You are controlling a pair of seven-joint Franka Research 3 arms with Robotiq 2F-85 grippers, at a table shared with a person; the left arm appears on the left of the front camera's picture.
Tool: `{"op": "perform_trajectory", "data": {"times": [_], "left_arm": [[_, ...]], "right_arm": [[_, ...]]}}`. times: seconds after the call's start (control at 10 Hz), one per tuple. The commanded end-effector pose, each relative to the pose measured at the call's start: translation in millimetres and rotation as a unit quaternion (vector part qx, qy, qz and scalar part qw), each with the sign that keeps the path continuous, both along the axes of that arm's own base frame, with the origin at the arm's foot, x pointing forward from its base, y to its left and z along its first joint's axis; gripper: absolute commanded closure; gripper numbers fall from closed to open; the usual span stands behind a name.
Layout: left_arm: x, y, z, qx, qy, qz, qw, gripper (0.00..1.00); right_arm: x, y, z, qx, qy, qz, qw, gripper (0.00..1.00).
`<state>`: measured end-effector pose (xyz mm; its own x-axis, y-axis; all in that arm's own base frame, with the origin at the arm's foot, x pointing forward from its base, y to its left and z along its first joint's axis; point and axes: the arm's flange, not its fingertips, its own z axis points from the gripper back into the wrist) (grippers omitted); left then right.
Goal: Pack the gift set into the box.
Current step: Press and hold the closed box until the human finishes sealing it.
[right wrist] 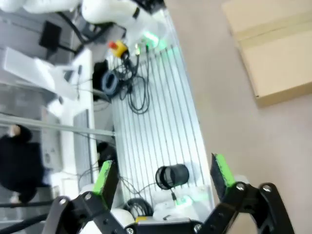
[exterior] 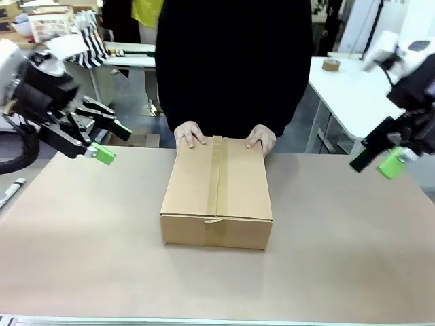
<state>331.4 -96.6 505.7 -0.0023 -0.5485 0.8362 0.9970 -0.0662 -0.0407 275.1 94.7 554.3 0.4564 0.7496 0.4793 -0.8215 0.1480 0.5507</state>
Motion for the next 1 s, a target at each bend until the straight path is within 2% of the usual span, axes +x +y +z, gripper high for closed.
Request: {"op": "perform_trajectory", "data": {"times": [0.0,0.1,0.2,0.3,0.4,0.5,0.6,0.8,0.9], "left_arm": [[12,6,1,0.019,0.012,0.016,1.000,0.00],[0,0,0,0.000,0.000,0.000,1.000,0.00],[14,-17,-14,-0.027,-0.053,-0.042,0.997,0.00],[31,-39,-35,-0.067,-0.090,-0.095,0.989,0.00],[47,-57,-57,-0.106,-0.096,-0.126,0.982,0.00],[58,-65,-72,-0.104,-0.119,-0.113,0.981,0.00],[63,-69,-83,-0.116,-0.127,-0.108,0.979,0.00],[74,-77,-113,-0.133,-0.146,-0.091,0.976,0.00],[83,-79,-133,-0.140,-0.138,-0.087,0.977,0.00]], "right_arm": [[29,11,-5,0.002,0.037,-0.079,0.996,0.00],[0,0,0,0.000,0.000,0.000,1.000,0.00],[34,16,-22,0.115,-0.103,0.084,0.984,0.00],[62,51,-45,0.194,-0.235,0.172,0.937,0.00],[84,83,-73,0.176,-0.371,0.208,0.888,0.00],[95,99,-94,0.201,-0.409,0.203,0.867,0.00],[100,112,-112,0.199,-0.425,0.189,0.863,0.00],[108,136,-147,0.174,-0.432,0.144,0.873,0.00],[115,136,-165,0.182,-0.419,0.054,0.888,0.00]]}}
